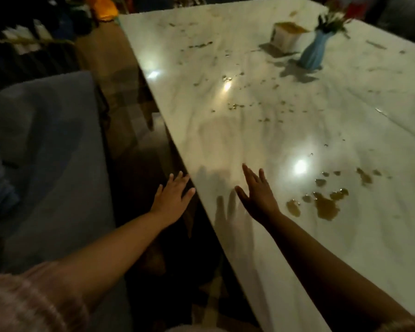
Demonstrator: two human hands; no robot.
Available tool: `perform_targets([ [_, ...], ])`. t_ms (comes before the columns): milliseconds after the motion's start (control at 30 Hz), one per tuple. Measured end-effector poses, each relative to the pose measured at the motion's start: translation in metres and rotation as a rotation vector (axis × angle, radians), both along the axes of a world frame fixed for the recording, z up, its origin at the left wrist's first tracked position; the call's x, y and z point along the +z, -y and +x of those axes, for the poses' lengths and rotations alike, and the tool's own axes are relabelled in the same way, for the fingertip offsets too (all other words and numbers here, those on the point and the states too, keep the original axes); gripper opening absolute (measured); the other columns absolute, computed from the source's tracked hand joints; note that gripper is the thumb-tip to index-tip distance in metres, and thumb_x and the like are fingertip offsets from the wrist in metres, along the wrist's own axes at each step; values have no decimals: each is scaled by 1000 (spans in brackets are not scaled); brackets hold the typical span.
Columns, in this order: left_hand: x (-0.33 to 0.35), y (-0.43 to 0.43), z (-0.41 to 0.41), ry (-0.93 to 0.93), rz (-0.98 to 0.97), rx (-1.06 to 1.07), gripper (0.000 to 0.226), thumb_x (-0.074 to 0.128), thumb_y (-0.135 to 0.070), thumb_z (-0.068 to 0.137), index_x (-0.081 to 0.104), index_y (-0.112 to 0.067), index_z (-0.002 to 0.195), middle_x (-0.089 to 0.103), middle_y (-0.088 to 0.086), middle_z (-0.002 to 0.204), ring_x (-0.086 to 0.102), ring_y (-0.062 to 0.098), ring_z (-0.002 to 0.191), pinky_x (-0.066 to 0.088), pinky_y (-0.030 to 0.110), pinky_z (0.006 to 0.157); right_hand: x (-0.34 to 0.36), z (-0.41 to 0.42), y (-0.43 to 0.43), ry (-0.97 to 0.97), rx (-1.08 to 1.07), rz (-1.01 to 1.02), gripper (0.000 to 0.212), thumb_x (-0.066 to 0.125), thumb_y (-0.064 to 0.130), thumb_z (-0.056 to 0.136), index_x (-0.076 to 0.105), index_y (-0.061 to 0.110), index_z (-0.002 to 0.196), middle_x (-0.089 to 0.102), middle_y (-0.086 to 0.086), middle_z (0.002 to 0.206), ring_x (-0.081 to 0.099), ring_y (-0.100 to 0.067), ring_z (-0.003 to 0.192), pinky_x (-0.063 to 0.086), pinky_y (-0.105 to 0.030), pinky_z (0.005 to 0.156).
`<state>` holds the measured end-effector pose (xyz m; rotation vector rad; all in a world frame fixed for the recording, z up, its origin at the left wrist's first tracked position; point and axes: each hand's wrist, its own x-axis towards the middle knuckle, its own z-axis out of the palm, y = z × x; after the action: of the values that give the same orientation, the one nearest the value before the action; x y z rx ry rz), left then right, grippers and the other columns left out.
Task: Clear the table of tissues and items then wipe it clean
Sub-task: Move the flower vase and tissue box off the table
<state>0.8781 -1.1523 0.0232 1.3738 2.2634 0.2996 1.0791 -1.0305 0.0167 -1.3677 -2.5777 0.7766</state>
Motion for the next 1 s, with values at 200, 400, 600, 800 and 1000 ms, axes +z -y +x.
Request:
perform_targets([
  [200, 12, -86, -79, -16, -17, -243, 56, 26, -46, 99, 12, -29, 150, 2, -4, 159, -4, 17, 146, 1, 45, 116, 8, -65, -54, -85, -299, -41, 68, 40, 41, 98, 3, 24, 151, 17, -4, 157, 0, -28, 146, 14, -43, 116],
  [400, 24, -194, -149, -6, 2, -369, 57, 25, -48, 98, 10, -30, 150, 0, -4, 159, -3, 17, 146, 2, 44, 115, 10, -122, -119, -139, -444, -43, 67, 40, 41, 98, 4, 23, 151, 17, -5, 157, 0, -26, 146, 16, -43, 117],
  [600, 26, -308, -193, -12, 15, -484, 58, 24, -51, 97, 9, -30, 150, 1, -5, 159, -2, 15, 146, 1, 42, 116, 13, -161, -223, -268, -573, -16, 67, 43, 38, 98, 6, 20, 151, 16, -2, 158, 1, -25, 146, 13, -37, 115],
  [800, 27, -401, -224, 1, -39, -619, 59, 26, -51, 97, 9, -30, 150, 2, -4, 159, -1, 15, 146, 3, 41, 116, 16, -190, -309, -323, -718, -52, 69, 45, 39, 97, 8, 19, 151, 16, -1, 158, 6, -26, 146, 13, -36, 115],
  [1000, 15, -501, -245, -22, -93, -722, 61, 27, -51, 97, 9, -28, 150, 3, -1, 159, 0, 18, 146, 5, 43, 115, 9, -210, -367, -281, -784, -70, 70, 45, 41, 96, 6, 21, 151, 15, -2, 158, 7, -25, 146, 13, -37, 115],
])
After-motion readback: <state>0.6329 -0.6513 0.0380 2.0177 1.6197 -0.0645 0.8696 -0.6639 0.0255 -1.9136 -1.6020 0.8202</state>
